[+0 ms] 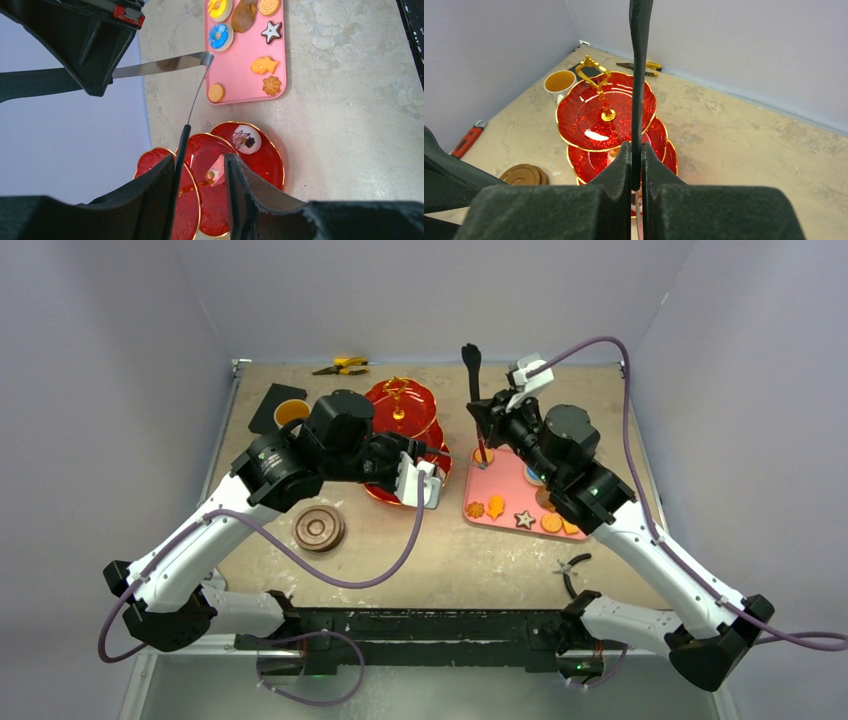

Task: Serve the afternoon tea
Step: Pick up the clamp from the center of the board.

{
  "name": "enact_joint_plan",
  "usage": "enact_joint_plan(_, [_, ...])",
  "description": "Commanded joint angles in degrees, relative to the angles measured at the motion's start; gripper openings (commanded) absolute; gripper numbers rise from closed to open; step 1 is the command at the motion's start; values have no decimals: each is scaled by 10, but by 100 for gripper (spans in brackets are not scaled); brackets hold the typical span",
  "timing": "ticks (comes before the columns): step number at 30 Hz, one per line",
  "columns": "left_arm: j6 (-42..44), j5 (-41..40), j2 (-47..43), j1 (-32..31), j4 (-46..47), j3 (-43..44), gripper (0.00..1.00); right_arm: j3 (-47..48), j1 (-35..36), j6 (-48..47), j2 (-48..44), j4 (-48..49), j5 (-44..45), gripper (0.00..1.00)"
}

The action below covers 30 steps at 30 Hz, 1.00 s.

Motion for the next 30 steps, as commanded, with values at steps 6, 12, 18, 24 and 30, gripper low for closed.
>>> enact_joint_plan(6, [-26, 16, -41, -2, -129, -4, 0, 23, -80, -6, 3, 13, 136, 0])
enact_joint_plan(12, [-26, 21, -44, -2, -131, -2, 0, 12, -110, 16, 8, 18, 131, 0])
enact_joint_plan(18, [-24, 21, -44, -2, -134, -1, 0, 8, -150, 58, 16, 18, 129, 0])
enact_joint_plan(24, [-23, 20, -46, -3, -134, -1, 0, 3, -177, 71, 26, 19, 109, 0])
enact_joint_plan(30, [-16, 17, -52, -2, -99, -10, 0, 0, -177, 35, 20, 49, 4, 0])
